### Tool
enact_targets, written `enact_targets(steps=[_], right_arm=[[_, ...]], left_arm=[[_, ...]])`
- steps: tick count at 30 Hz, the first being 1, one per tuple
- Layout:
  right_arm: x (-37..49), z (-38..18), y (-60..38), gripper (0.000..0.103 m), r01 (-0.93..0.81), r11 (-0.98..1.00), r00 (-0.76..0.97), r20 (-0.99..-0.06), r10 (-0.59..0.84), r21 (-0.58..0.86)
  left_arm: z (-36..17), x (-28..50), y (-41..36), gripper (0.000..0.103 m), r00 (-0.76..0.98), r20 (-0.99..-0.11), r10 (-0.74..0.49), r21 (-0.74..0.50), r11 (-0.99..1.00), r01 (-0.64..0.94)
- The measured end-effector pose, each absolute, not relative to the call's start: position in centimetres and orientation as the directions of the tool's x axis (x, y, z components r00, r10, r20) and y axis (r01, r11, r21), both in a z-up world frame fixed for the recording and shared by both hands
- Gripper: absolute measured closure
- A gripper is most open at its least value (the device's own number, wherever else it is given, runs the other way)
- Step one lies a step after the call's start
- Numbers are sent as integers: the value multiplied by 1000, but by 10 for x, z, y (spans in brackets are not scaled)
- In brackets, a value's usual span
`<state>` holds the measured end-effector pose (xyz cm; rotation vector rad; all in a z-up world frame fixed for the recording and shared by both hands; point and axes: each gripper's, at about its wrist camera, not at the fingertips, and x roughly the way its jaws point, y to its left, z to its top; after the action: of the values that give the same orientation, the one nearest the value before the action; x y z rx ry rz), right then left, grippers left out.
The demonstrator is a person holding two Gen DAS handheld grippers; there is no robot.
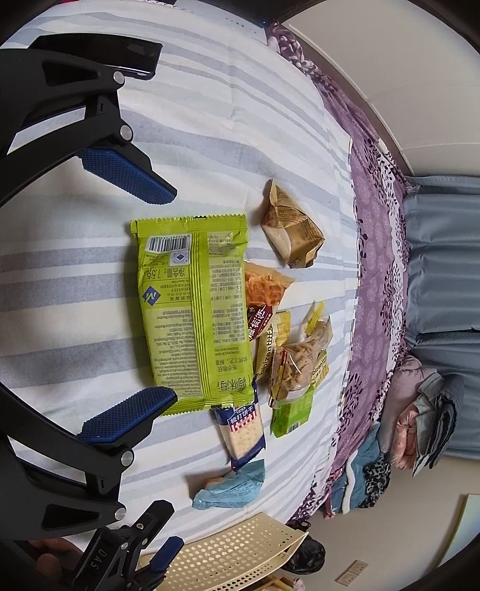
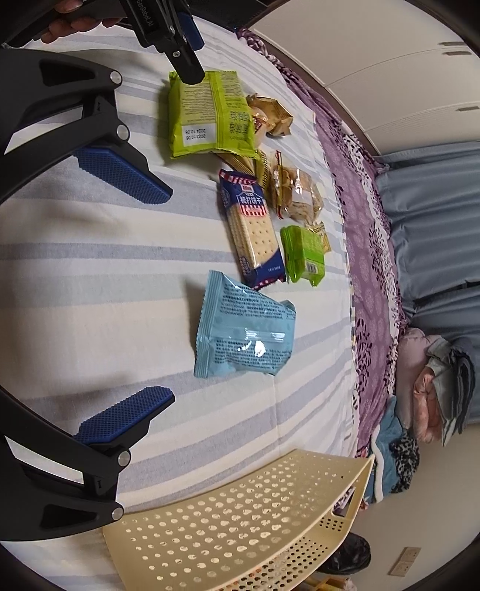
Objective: Organize snacks
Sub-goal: 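Grasp the blue bag with the right gripper while the left gripper grasps the brown pastry packet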
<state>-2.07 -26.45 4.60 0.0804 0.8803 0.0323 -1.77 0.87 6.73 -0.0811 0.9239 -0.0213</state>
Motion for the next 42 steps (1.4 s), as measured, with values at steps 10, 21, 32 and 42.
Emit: enact_targets(steps=[10,21,32,42], right_arm=[[-18,48,-274,5,26,995,638,-768,55,93],[-4,47,-280,5,42,995,625,-779,42,87],[21,38,-277,5,40,995,595,-803,47,88],[50,35,-276,5,48,993,582,-811,59,107]], left_arm=[[77,-4,37,2,619,-784,-45,-108,992,-65],[80,47,75,2,627,-779,-4,-84,992,-98],[59,113,92,2,573,-819,-23,-67,996,-56],[29,157,103,2,505,-861,-56,-77,997,-21]])
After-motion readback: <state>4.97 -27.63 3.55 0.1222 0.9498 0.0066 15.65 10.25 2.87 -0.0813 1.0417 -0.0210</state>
